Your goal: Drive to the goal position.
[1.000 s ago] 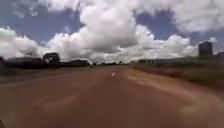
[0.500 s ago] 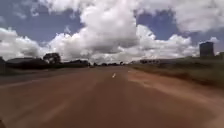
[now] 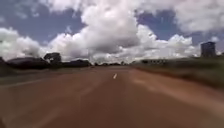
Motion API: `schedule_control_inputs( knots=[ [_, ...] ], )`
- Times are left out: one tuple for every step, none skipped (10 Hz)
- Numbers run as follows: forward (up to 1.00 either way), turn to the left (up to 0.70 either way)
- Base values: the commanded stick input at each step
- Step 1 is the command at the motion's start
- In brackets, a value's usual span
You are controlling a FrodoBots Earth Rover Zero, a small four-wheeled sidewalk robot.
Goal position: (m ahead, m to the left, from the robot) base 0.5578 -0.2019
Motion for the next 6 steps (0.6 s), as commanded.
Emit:
schedule_control_inputs(
  knots=[
    [1.00, 0.00],
    [1.00, 0.00],
    [1.00, 0.00],
    [1.00, 0.00],
    [1.00, 0.00],
    [1.00, 0.00]
  ],
)
